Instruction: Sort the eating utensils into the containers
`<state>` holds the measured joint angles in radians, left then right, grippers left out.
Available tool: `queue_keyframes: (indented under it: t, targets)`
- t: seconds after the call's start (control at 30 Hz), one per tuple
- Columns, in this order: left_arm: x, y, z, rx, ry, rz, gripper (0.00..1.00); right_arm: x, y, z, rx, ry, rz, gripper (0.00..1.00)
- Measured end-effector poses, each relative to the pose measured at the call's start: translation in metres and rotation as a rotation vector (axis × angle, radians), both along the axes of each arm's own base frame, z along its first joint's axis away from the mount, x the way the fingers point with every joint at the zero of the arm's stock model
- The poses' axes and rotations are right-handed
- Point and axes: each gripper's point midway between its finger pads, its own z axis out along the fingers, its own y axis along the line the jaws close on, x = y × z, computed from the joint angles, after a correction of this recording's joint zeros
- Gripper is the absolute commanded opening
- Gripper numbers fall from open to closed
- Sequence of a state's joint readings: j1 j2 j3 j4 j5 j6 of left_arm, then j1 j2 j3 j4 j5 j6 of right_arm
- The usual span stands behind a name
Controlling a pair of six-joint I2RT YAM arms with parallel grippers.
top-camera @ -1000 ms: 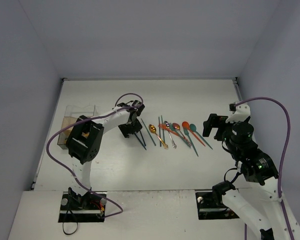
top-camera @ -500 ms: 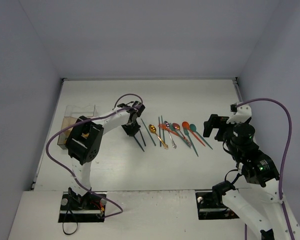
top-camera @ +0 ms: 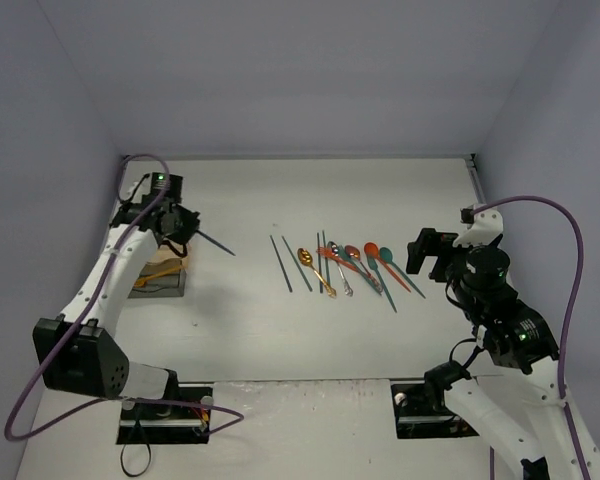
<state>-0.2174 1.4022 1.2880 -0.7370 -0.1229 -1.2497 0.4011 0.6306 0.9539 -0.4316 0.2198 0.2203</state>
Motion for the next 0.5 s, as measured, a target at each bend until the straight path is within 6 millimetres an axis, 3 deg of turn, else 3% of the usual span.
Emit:
queue_keyframes:
  t: [0.1,0.23,0.37,0.5]
  targets:
    - [-0.011,0.052,-0.005,-0.027,0.012,0.133,0.00,0.001,0.000,-0.001,-0.001,0.003,0.000,1.00]
    - [-0.029,0.098,-0.030,-0.090,0.094,0.262,0.00,0.002,0.001,-0.003,-0.005,0.012,0.000,1.00]
    - [-0.038,0.123,-0.046,-0.168,0.131,0.340,0.00,0.003,0.001,-0.005,-0.008,0.020,0.000,1.00]
    - [-0.037,0.131,-0.061,-0.247,0.154,0.357,0.00,0.003,0.002,-0.005,-0.009,0.021,0.001,1.00]
